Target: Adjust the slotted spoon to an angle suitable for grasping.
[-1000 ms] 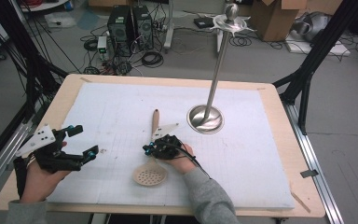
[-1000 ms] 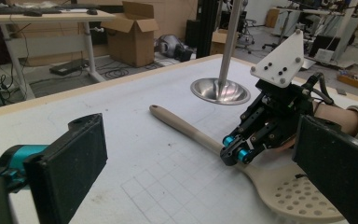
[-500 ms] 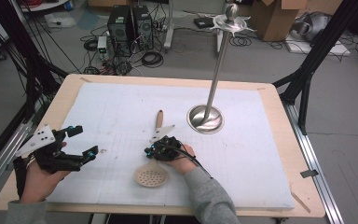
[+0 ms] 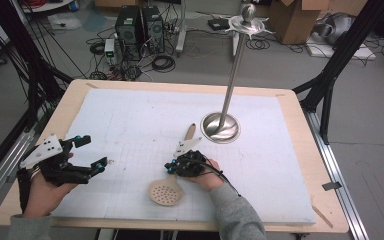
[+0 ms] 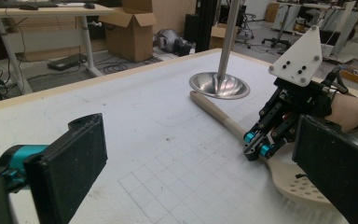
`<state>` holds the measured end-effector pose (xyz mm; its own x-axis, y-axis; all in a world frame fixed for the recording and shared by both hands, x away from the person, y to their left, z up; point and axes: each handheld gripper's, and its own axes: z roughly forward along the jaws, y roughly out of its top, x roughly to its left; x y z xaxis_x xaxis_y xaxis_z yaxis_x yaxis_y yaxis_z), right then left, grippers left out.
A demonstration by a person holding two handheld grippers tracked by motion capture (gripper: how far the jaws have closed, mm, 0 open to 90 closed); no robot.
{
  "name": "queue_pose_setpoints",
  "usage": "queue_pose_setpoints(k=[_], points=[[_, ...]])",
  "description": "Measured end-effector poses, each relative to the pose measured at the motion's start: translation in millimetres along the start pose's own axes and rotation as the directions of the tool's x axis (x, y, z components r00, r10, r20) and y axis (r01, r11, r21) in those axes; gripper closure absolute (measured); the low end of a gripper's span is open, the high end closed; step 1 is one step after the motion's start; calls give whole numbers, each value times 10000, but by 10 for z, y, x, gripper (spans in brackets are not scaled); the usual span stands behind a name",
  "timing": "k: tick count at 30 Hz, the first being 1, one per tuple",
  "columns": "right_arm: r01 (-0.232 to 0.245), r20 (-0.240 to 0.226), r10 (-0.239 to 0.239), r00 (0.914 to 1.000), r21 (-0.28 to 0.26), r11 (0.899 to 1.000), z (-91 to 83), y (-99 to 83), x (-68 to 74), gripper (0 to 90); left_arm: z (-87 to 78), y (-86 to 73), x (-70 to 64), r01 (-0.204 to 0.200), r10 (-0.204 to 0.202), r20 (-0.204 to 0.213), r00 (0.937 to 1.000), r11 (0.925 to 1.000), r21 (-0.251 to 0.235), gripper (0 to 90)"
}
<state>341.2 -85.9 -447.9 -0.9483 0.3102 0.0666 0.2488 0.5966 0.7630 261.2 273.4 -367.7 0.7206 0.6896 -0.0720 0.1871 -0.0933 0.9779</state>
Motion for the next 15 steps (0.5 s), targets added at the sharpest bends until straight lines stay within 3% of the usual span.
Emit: queue_pose_setpoints(k=[9, 12, 15], points=[[-121, -91, 121, 9999, 27, 9999, -56, -50, -9, 900, -10, -2, 9, 53, -53, -4, 10000, 10000, -21, 35], [162, 50, -162, 9999, 103, 9998, -69, -34, 17, 900, 4, -4, 8, 73, -73, 6, 10000, 10000, -18, 35], [-34, 103, 37, 9999, -276, 9996, -153, -57, 30, 900, 21, -9, 10, 68, -68, 28, 10000, 10000, 43, 35]])
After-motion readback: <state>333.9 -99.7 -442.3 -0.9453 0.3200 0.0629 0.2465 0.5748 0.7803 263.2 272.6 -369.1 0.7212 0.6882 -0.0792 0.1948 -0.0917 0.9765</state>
